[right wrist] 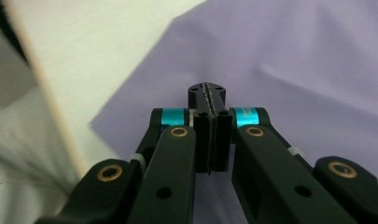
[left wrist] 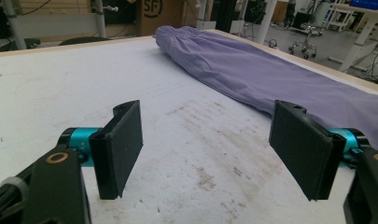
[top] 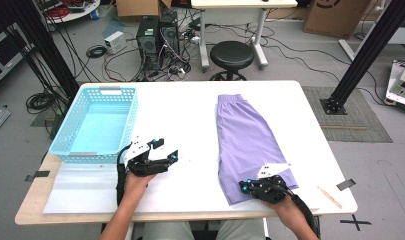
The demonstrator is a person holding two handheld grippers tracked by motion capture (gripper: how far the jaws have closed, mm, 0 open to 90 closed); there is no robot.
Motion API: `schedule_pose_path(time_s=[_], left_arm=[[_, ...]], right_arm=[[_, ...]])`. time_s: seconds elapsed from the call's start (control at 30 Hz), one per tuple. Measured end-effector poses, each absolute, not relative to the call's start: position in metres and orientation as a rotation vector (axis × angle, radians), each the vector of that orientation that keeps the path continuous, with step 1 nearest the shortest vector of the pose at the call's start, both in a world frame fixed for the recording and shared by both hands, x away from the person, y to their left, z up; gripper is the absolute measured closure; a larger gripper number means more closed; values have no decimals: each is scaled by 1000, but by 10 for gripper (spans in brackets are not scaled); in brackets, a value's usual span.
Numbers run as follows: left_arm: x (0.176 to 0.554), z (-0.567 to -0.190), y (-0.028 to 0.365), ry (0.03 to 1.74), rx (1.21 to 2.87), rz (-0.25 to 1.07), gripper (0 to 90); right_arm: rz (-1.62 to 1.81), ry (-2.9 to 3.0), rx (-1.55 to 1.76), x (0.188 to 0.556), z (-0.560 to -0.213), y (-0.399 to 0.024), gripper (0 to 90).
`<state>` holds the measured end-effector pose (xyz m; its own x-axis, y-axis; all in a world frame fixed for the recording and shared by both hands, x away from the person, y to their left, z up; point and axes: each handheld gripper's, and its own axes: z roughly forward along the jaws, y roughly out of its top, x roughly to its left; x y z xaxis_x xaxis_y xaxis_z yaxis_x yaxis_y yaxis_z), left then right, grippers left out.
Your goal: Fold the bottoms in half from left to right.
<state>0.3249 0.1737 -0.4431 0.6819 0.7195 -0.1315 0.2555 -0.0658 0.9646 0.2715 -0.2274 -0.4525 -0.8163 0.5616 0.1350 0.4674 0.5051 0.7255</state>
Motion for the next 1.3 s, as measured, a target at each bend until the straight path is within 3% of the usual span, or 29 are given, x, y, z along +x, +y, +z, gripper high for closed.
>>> schedule_pose_path(time_s=[0.1, 0.23, 0.73, 0.9, 1.0, 1.3], left_arm=[[325, -443, 174, 807, 1636, 462, 259], [325, -443, 174, 808, 1637, 462, 259], [326, -443, 174, 809, 1637, 461, 259], [326, -443, 174, 809, 1637, 463, 259], [326, -443, 174, 810, 1635, 463, 259], [326, -443, 173, 811, 1634, 464, 259]], right_arm=[[1217, 2636, 885, 268, -451, -225, 900], [1295, 2613, 864, 265, -446, -221, 812], [1269, 2684, 756, 256, -452, -205, 774], [1324, 2511, 870, 260, -437, -236, 751], [1181, 2380, 971, 263, -430, -265, 752], [940, 2270, 1213, 269, -445, -328, 827]])
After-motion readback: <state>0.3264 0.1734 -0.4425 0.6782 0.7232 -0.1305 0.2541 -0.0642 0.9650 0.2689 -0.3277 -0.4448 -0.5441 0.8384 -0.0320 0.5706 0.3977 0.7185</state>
